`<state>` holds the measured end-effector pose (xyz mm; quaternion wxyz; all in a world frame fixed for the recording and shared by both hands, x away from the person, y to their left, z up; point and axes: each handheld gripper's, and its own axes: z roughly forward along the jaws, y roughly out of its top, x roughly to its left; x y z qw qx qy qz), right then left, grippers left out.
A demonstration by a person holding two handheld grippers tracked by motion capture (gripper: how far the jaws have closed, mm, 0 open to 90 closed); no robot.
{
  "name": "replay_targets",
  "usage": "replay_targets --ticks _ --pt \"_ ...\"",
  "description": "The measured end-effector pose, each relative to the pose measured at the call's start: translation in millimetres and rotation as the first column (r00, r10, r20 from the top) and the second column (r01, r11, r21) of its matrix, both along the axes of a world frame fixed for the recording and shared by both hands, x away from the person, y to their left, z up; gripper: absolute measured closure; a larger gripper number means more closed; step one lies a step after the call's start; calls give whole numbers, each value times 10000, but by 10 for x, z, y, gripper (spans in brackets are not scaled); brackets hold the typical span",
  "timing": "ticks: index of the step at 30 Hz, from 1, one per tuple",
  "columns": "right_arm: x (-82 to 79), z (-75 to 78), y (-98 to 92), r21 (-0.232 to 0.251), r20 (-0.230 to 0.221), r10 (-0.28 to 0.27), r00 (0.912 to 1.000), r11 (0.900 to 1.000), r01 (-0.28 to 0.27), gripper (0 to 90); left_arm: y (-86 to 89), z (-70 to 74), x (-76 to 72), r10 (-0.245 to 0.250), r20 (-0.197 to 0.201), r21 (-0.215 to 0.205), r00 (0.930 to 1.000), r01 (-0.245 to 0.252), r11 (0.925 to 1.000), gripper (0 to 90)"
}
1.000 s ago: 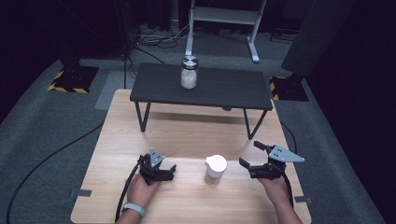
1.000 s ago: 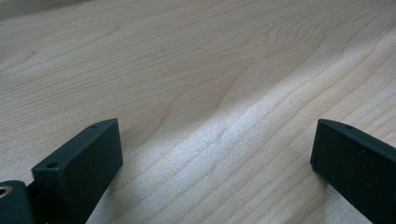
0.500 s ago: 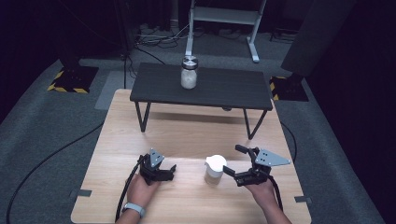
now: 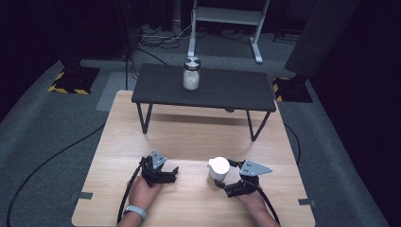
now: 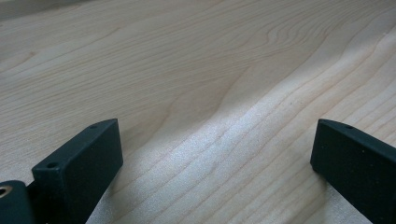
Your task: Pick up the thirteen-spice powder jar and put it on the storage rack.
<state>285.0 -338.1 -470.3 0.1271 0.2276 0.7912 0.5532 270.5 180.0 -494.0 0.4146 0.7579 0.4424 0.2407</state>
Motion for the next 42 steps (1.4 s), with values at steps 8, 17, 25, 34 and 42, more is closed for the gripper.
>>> replay_targets --ticks 8,17,25,34,42 --pt "17 -172 117 -82 -448 -93 9990 9999 89 104 2 2 1 -18 4 32 10000 18 10000 20" --pt "-19 -187 99 -19 -275 -250 9993 9997 249 266 1 1 1 -14 6 25 10000 14 10000 20" --pt "-71 -182 129 -221 180 -311 9994 9993 315 289 1 1 0 -12 6 22 10000 12 10000 20" --pt "-80 -39 174 -324 -93 -631 9980 9975 627 296 0 0 0 -1 1 8 10000 1 10000 20" --pt "-94 256 212 96 440 -1229 9914 9924 1226 296 -12 4 -8 40 -5 43 10000 -40 10000 20"
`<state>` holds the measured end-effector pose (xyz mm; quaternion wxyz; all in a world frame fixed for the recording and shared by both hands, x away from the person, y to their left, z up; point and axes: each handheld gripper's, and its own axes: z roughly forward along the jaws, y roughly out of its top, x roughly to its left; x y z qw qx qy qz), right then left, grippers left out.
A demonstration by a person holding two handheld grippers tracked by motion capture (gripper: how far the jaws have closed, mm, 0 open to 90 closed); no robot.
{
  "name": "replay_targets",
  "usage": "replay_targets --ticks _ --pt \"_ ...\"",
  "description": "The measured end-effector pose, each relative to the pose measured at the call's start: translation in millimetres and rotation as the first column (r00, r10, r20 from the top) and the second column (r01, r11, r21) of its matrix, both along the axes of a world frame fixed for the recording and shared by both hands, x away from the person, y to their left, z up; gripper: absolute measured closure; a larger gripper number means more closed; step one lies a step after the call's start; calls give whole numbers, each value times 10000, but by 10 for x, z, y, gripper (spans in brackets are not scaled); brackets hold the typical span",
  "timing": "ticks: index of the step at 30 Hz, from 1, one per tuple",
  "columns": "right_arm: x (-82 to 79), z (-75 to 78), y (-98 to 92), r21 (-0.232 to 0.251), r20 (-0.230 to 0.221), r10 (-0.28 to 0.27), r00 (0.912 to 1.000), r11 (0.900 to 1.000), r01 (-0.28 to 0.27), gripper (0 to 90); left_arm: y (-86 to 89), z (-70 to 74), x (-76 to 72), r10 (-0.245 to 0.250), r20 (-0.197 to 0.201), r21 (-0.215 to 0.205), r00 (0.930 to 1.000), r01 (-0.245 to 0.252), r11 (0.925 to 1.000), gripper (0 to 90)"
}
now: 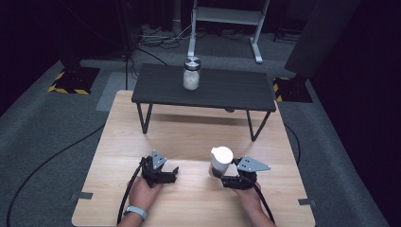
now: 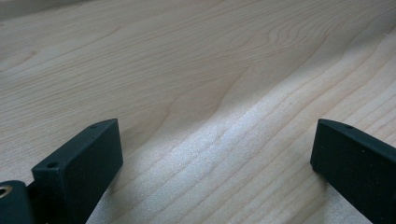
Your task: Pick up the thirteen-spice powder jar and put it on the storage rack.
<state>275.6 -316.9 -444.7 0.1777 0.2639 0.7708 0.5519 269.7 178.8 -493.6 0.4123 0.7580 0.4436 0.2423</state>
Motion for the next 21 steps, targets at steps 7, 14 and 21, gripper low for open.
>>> replay_targets --ticks 7,14,21 --pt "182 395 36 38 353 -535 9979 9986 534 296 0 -2 -1 5 6 -11 10000 -5 10000 20" --pt "374 842 134 84 491 -1152 9921 9933 1149 296 -2 -3 -8 -25 8 -13 10000 25 10000 20" --pt "569 1304 281 -105 652 -1533 9860 9880 1543 296 -4 -2 -7 -15 2 -20 10000 15 10000 20"
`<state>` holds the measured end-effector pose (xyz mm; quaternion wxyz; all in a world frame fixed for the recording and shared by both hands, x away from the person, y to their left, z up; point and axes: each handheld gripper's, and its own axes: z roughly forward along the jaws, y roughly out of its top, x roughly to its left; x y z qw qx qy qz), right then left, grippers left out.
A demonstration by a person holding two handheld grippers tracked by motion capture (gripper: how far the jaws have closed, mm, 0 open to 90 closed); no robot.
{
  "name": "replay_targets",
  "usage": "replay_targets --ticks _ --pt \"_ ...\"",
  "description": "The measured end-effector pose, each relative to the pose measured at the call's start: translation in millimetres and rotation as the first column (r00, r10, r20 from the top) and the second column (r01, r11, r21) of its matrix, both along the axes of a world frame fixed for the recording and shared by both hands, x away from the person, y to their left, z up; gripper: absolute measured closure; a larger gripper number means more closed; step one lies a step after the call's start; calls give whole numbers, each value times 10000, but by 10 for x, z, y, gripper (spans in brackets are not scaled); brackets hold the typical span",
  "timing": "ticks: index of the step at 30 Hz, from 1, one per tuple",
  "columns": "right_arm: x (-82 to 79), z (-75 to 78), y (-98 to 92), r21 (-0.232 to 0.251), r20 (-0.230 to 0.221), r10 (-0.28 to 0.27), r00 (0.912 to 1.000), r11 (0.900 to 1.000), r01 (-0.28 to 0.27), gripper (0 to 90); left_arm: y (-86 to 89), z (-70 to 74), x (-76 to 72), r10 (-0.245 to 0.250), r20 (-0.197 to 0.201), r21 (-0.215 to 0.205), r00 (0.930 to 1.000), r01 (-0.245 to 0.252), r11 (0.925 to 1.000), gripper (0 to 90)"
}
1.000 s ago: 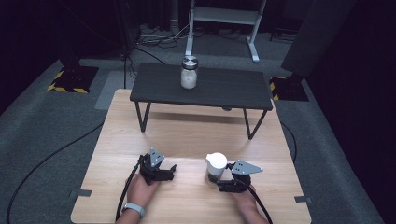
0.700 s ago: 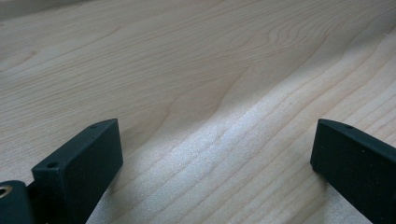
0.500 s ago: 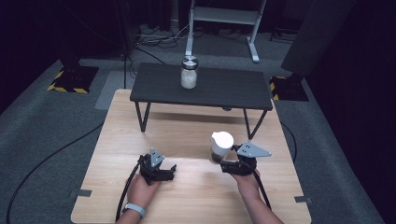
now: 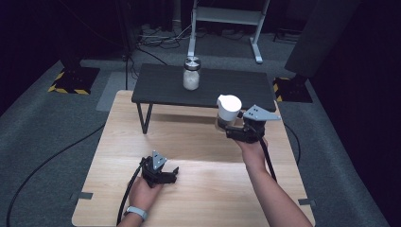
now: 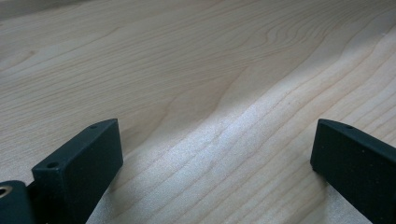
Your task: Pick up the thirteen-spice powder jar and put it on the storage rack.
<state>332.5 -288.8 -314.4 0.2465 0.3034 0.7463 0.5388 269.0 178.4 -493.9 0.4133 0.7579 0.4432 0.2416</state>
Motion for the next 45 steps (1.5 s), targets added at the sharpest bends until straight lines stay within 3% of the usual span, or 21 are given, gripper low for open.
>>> replay_targets --ticks 2,3,5,8,11,12,18,24,26,40,42,45 --pt "76 177 74 -12 165 -102 9998 9999 102 296 -3 -1 0 16 3 -5 10000 -16 10000 20" --pt "76 177 74 -12 165 -102 9998 9999 102 296 -3 -1 0 16 3 -5 10000 -16 10000 20" --pt "159 315 135 -112 318 -232 9992 9997 235 296 -4 -1 0 18 4 -7 10000 -18 10000 20" --pt "366 492 183 -1 208 -562 9982 9984 562 296 -5 -1 1 18 1 -11 10000 -18 10000 20" --pt "476 546 190 69 -14 -716 9974 9974 716 296 -5 0 4 7 -3 -6 10000 -7 10000 20" --pt "596 593 224 -22 -165 -1002 9948 9950 1002 296 -6 -1 5 1 -4 -7 10000 -1 10000 20" --pt "853 578 278 -300 -186 -1476 9889 9887 1470 296 -6 0 11 -14 -6 -7 10000 14 10000 20" --pt "1012 530 330 -462 -255 -1852 9824 9819 1839 296 -7 -2 16 -28 3 -17 10000 28 10000 20" --pt "1085 497 352 -334 -290 -2012 9791 9792 2002 296 -6 0 18 -40 -6 -9 10000 40 10000 20" --pt "1231 426 444 -325 -448 -2185 9748 9756 2172 294 -6 -2 17 -37 5 -13 10000 37 10000 20" --pt "1238 422 426 -241 -518 -2149 9753 9766 2139 282 -6 -2 17 -38 2 -12 10000 38 10000 20" --pt "1244 403 357 203 -743 -2071 9755 9777 2091 191 -6 -3 17 -36 7 -16 10000 36 10000 20"
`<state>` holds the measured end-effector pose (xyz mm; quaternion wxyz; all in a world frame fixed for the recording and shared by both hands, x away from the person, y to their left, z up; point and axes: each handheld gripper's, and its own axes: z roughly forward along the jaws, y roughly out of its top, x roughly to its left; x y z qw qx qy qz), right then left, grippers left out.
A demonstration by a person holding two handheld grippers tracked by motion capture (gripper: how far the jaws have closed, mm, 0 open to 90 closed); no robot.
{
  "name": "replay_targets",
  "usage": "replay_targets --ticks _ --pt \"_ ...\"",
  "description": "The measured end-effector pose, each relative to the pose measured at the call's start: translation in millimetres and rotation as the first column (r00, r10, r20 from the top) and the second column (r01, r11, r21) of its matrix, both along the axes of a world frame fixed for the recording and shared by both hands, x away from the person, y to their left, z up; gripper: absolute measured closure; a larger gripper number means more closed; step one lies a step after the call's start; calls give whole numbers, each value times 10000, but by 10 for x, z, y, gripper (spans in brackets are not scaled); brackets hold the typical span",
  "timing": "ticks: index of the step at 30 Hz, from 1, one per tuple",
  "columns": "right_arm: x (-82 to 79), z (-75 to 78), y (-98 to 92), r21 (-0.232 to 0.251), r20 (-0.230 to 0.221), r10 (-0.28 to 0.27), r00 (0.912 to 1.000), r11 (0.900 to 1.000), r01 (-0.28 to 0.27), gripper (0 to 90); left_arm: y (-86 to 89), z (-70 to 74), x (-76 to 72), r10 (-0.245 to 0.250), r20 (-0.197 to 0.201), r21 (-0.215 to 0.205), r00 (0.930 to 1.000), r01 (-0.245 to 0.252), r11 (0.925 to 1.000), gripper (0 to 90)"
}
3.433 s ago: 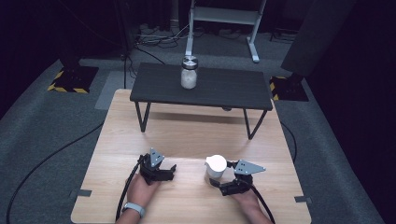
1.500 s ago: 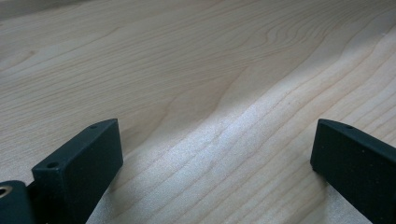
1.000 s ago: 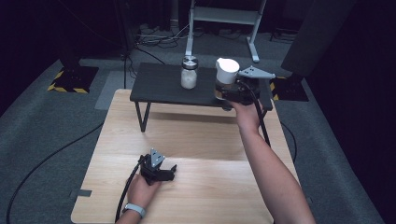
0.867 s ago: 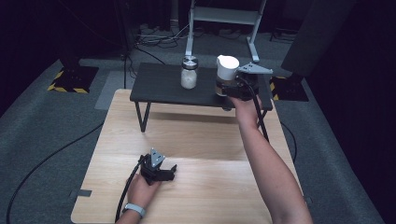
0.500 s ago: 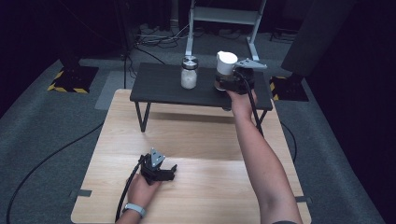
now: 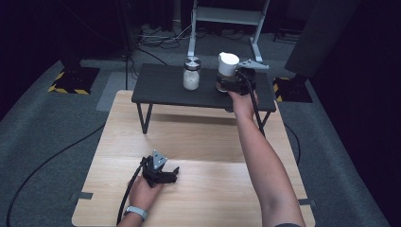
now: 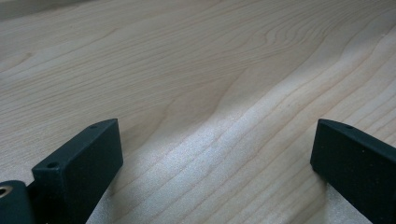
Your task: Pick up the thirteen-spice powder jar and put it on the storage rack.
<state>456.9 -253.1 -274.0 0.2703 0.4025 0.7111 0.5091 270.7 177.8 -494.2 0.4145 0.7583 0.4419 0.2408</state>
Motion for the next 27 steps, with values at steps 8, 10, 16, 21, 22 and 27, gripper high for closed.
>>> replay_targets --ticks 8,10,16,21,22,27 --pt "-247 -15 -109 -121 379 491 9981 9987 -486 116 -1 -2 -1 4 10 -4 10000 -4 10000 20" --pt "-394 -44 -150 -278 657 742 9951 9970 -725 104 0 -1 0 2 1 -12 10000 -2 10000 20" --pt "-774 -124 -355 -289 1047 1342 9854 9908 -1319 89 0 2 1 -4 2 18 10000 4 10000 20" --pt "-1077 -225 -499 -551 1270 1724 9768 9845 -1666 83 0 2 1 0 1 10 10000 0 10000 20" --pt "-1135 -247 -522 -631 1290 1775 9756 9833 -1705 82 1 3 2 -7 2 25 10000 7 10000 20" --pt "-1368 -443 -651 -702 1372 1951 9711 9799 -1869 81 1 4 2 -13 3 35 10000 13 10000 20"
